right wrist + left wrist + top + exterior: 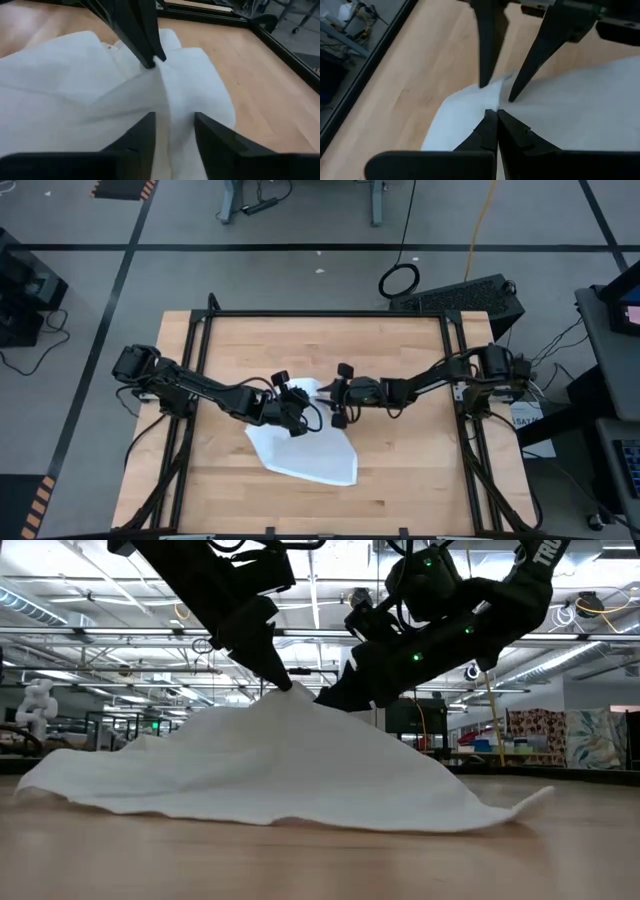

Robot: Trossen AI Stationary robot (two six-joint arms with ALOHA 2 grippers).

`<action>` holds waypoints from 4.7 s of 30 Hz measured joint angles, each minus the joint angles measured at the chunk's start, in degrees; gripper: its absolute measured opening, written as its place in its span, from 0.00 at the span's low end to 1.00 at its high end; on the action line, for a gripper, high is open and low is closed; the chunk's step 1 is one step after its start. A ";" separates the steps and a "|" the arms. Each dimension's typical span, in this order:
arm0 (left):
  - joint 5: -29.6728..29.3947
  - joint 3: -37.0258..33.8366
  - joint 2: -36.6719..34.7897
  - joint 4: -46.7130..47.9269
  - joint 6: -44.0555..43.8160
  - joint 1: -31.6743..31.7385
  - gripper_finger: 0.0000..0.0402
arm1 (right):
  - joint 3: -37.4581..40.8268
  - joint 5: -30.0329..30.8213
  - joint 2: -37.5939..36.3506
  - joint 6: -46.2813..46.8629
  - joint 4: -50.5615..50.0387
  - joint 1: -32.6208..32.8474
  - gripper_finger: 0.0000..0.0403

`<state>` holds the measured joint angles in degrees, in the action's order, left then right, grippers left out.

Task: Roll napkin
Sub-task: Fold the white table napkin

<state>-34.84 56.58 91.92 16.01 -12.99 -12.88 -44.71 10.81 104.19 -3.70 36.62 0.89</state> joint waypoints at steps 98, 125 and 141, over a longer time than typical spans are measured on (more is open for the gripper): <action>-13.45 -2.31 -19.67 -39.04 44.10 -14.44 0.02 | 0.04 26.97 -44.70 3.97 -32.61 14.60 0.01; -7.36 -0.37 -19.67 -27.88 38.83 -2.26 0.02 | 0.13 8.32 -20.10 34.65 -47.91 32.82 0.53; -7.36 -0.37 -19.67 -27.21 37.41 -1.70 0.02 | 0.13 18.80 -8.52 47.87 -39.51 44.08 0.65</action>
<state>-42.19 56.21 72.25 -11.20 24.42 -14.59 -44.58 29.62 95.67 44.17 -2.89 44.96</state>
